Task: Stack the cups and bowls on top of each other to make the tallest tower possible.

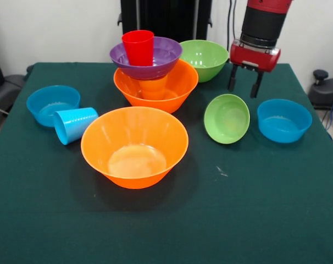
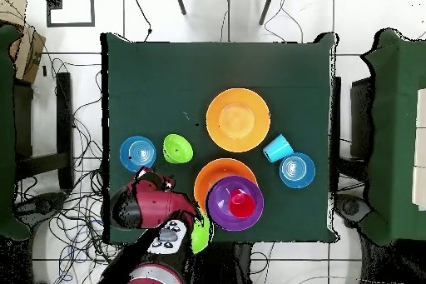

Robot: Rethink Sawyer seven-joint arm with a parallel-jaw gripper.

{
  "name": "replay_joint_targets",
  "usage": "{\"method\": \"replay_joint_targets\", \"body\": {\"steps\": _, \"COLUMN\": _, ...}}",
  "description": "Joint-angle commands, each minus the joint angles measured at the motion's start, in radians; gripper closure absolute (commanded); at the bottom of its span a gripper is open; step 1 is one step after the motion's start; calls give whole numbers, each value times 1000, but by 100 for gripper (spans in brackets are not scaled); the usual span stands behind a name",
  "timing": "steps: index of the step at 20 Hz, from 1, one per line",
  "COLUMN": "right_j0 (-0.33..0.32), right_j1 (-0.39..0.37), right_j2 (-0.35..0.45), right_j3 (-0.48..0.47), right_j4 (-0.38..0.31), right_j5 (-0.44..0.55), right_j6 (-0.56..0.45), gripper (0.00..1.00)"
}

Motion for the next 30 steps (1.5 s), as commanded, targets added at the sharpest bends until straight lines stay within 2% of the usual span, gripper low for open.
{"method": "replay_joint_targets", "body": {"steps": 1, "right_j0": -37, "right_j1": 47, "right_j2": 170, "right_j3": 23, "right_j4": 40, "right_j5": -92, "right_j6": 235, "gripper": 0}}
{"method": "replay_joint_targets", "body": {"steps": 20, "right_j0": 0, "right_j1": 47, "right_j2": 174, "right_j3": 26, "right_j4": 52, "right_j5": -95, "right_j6": 289, "gripper": 0}}
{"method": "replay_joint_targets", "body": {"steps": 30, "right_j0": 15, "right_j1": 59, "right_j2": 173, "right_j3": -5, "right_j4": 63, "right_j5": -81, "right_j6": 306, "gripper": 0}}
